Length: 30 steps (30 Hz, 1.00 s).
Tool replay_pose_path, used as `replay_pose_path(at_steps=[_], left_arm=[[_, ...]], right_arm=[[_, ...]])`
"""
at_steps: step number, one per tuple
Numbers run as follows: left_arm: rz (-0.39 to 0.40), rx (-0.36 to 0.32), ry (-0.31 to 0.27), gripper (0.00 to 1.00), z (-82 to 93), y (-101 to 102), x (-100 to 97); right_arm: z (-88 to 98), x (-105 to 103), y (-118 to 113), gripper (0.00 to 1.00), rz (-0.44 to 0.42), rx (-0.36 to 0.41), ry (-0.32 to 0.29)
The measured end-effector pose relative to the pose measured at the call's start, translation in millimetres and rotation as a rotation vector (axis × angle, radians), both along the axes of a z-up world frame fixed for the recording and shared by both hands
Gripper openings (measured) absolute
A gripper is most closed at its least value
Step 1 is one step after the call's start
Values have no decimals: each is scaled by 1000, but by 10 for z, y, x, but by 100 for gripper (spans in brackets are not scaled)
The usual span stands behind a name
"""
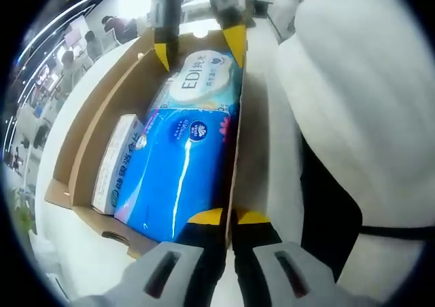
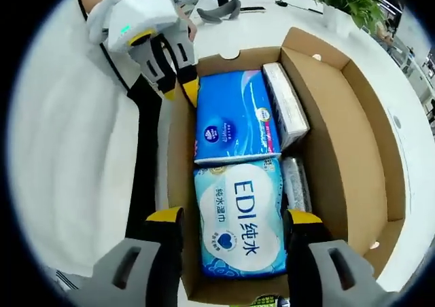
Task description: Operate the shoe box by opening the lid, removing the specified soft item, and placing it in the target area until the item is outside and the box remains undamaged.
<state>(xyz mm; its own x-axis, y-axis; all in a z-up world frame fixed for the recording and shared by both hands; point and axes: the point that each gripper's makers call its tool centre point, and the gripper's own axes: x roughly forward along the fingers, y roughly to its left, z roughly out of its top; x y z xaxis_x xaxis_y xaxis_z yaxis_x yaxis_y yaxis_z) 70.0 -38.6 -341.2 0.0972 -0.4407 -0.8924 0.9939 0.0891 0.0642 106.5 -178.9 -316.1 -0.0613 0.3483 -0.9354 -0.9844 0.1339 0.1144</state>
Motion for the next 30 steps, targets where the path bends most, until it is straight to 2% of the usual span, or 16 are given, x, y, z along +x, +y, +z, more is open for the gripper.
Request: replay_pose_path(at_steps=[12, 15, 19, 26, 30], left_arm=[[0, -3, -6, 3, 2, 0, 3], [-2, -3, -7, 3, 3, 0, 4], [-2, -3, -3, 3, 5, -2, 9], [-5, -1, -2, 3, 3, -2, 11], [-5, -2, -5, 3, 2, -2, 10]], right_arm=[[-240, 16, -13, 55, 20, -19, -22], [-237, 39, -19, 55, 24, -1, -33], [-232, 80, -7, 55, 4, 12, -19], [-256, 89, -5, 56, 24, -2, -5], [-352, 82, -11, 60, -14, -53, 17]])
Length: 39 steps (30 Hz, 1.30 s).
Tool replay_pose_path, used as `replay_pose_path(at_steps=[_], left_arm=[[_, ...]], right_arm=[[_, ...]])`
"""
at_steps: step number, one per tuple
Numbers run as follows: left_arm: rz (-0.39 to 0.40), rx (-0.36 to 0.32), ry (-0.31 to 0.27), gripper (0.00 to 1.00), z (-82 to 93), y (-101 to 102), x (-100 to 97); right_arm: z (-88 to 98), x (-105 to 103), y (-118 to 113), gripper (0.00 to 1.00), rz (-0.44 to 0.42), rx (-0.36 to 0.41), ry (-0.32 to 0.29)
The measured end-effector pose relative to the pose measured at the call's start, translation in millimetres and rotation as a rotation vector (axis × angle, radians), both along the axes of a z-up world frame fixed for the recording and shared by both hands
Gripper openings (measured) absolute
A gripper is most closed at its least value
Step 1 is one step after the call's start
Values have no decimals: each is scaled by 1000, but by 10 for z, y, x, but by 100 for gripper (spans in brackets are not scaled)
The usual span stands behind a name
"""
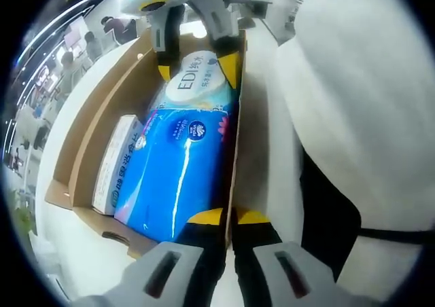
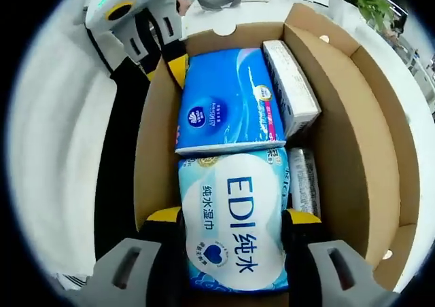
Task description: Operate the shoe box by opening the lid, removing the specified soft item, and placing it in the target area until the item is outside and the box remains undamaged.
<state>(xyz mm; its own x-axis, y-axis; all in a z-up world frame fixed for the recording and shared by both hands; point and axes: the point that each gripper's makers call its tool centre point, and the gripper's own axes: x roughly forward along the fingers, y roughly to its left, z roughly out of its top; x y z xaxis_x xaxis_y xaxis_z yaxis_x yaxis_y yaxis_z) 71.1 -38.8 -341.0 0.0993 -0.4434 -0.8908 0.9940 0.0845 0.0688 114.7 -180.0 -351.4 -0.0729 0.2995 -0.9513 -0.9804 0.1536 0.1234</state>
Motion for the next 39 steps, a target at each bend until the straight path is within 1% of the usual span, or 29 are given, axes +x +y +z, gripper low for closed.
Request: replay_pose_path(at_steps=[1, 4, 6, 13, 15, 17, 20, 21, 22, 23, 24, 26, 34, 39], left_arm=[[0, 0, 0, 3, 0, 0, 0], [2, 1, 2, 3, 0, 0, 0], [1, 2, 1, 3, -1, -2, -3], [0, 4, 2, 3, -5, 0, -11], [0, 4, 3, 3, -5, 0, -10], [-1, 5, 7, 3, -6, -1, -11], [-4, 6, 8, 3, -7, 1, -15], [-4, 6, 8, 3, -7, 1, -15], [-3, 6, 9, 3, -8, 2, -16], [-2, 6, 8, 3, -9, 2, -15], [-2, 6, 8, 3, -9, 2, -14], [-1, 5, 8, 3, -9, 1, -14], [-2, 8, 10, 3, -9, -1, -15], [-3, 8, 9, 3, -5, -5, -13]], right_arm=[[-24, -6, 2, 62, 4, -9, 1], [-123, -24, -26, 65, 18, -73, 3], [-152, -19, -15, 66, 22, -95, 7], [-197, -11, -32, 68, 27, -91, 50], [-198, -19, -27, 68, 35, -92, 52], [-199, -27, -23, 68, 47, -110, 56], [-221, -30, -24, 68, 58, -172, 36], [-236, -27, -27, 68, 66, -190, 15], [-240, -28, -30, 68, 64, -199, 11], [-260, -17, -35, 68, 68, -223, -14], [-266, -25, -29, 68, 70, -224, -13], [-291, -13, -41, 68, 73, -246, -42], [-291, 4, -53, 68, 68, -245, -54], [-282, 4, -51, 67, 61, -226, -57]])
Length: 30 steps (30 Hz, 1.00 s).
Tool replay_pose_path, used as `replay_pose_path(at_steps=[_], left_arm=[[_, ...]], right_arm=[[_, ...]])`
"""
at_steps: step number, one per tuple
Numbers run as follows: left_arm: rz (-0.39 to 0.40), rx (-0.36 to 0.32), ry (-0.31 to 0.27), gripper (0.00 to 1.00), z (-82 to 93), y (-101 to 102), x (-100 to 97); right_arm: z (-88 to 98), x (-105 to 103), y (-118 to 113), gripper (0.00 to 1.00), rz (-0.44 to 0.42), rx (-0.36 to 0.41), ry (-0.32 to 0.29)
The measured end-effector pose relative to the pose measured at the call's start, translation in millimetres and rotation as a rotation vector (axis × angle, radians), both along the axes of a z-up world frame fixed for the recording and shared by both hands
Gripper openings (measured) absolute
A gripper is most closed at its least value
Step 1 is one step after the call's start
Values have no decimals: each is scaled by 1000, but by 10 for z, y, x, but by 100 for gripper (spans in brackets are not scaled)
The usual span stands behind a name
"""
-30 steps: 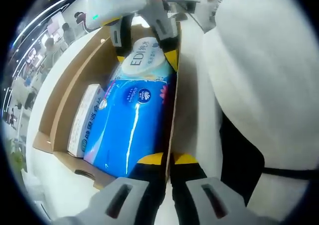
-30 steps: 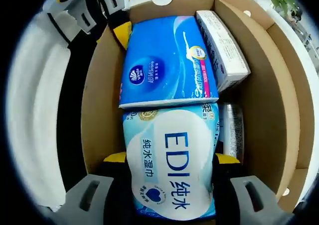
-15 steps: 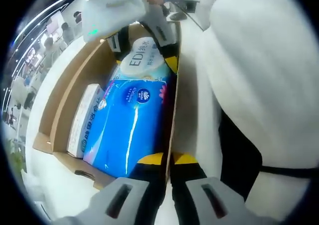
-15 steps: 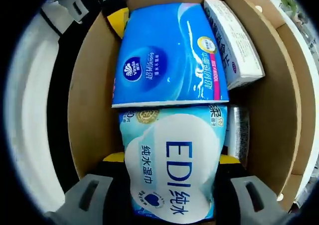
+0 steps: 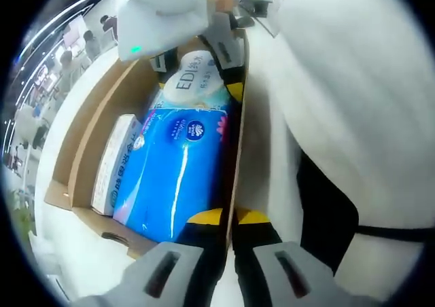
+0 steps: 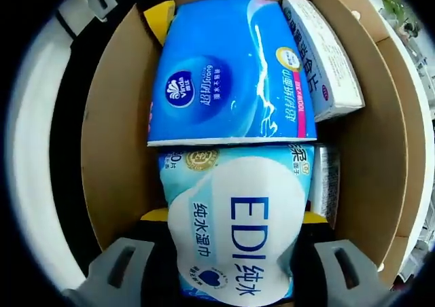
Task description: Operate the shoe box by opening the lid, removing the specified soft item, and placing it in the target area until the item is outside and the box remains undamaged.
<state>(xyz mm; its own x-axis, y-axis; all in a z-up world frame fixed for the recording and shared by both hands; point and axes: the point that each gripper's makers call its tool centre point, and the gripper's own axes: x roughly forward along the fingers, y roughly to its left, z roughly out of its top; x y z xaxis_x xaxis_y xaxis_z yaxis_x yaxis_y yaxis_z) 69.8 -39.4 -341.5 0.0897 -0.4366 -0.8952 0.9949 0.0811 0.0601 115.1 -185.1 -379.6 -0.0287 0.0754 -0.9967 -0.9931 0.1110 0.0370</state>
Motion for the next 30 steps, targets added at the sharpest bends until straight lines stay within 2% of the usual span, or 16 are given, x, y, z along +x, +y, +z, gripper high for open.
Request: replay_pose_path(at_steps=[2, 3, 5, 9, 12, 14, 15, 16, 22, 30], left_arm=[[-1, 0, 0, 3, 2, -1, 1], [-2, 0, -1, 3, 1, -1, 4], [-4, 1, 0, 3, 0, -2, 4], [-4, 0, 2, 3, 4, 0, 3], [20, 13, 17, 3, -4, 1, 12], [32, 27, 15, 3, -13, 4, 13], [32, 28, 13, 3, -14, 4, 13], [27, 36, 4, 3, -21, 17, 8], [17, 51, -9, 3, -27, 32, 10], [-2, 47, -10, 3, -22, 39, 3]], right_arm=[[3, -1, 1, 65, 4, -2, 1], [8, 22, 2, 64, -45, 10, -23], [29, 5, -6, 62, -25, 12, -27], [109, 7, -17, 61, -2, 37, 18], [168, -8, 5, 61, 26, 71, 9], [199, 37, 26, 61, 33, 115, -27], [206, 33, 5, 61, 24, 111, -21], [252, 11, 29, 61, 18, 142, -5], [320, -10, 43, 61, 37, 140, -20], [460, -14, 55, 61, 33, 203, -6]])
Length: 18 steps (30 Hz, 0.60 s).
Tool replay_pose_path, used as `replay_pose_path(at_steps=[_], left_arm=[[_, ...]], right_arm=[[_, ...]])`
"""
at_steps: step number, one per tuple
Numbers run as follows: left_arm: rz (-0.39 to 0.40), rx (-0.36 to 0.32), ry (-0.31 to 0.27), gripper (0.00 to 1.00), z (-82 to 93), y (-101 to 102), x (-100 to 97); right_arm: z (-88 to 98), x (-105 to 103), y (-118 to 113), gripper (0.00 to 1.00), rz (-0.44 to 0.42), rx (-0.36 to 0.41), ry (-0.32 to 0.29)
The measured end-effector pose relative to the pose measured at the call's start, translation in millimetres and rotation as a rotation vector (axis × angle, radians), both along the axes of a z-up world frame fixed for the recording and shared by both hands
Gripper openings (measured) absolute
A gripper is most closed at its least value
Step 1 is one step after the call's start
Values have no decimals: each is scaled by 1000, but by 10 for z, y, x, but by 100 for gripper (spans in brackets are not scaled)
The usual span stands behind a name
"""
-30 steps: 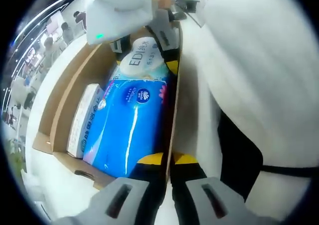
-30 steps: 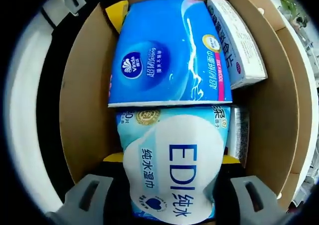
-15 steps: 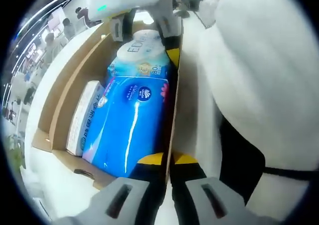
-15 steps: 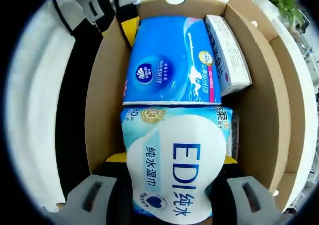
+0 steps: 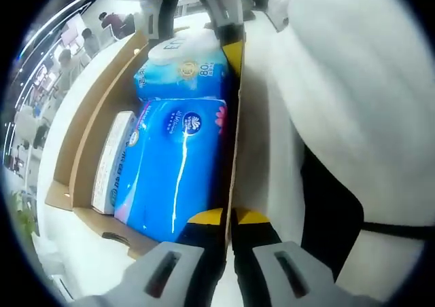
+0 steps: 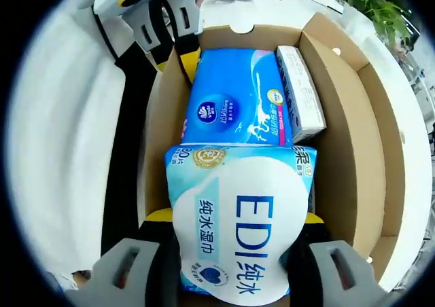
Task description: Operate the shoe box by opening the lid, removing the specified soft item, and placing it in the target area until the item is outside and the box remains undamaged.
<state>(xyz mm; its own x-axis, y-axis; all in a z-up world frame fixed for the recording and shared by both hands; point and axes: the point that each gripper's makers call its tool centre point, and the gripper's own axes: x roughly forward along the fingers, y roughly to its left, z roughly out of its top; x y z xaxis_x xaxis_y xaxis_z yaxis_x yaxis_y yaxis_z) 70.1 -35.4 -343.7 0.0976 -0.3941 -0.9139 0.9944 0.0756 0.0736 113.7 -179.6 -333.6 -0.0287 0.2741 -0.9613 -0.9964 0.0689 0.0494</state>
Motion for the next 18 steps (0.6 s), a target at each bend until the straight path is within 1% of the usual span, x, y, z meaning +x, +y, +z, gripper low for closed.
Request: replay_pose_path(at_steps=[8, 11, 13, 14, 18], left_arm=[[-20, -6, -9, 3, 5, -1, 0], [-22, -8, -11, 3, 9, -3, -3], [-34, -8, -20, 3, 9, 0, -7], [-31, -11, -19, 3, 6, -3, -4], [-28, -10, -18, 3, 3, -7, -1]], right_arm=[[122, 4, 38, 61, -4, 44, -9], [145, 3, 45, 61, -16, 46, -7], [186, 18, 104, 61, -71, 74, 11], [211, 40, 127, 61, -83, 86, 10], [269, 53, 174, 61, -77, 89, 4]])
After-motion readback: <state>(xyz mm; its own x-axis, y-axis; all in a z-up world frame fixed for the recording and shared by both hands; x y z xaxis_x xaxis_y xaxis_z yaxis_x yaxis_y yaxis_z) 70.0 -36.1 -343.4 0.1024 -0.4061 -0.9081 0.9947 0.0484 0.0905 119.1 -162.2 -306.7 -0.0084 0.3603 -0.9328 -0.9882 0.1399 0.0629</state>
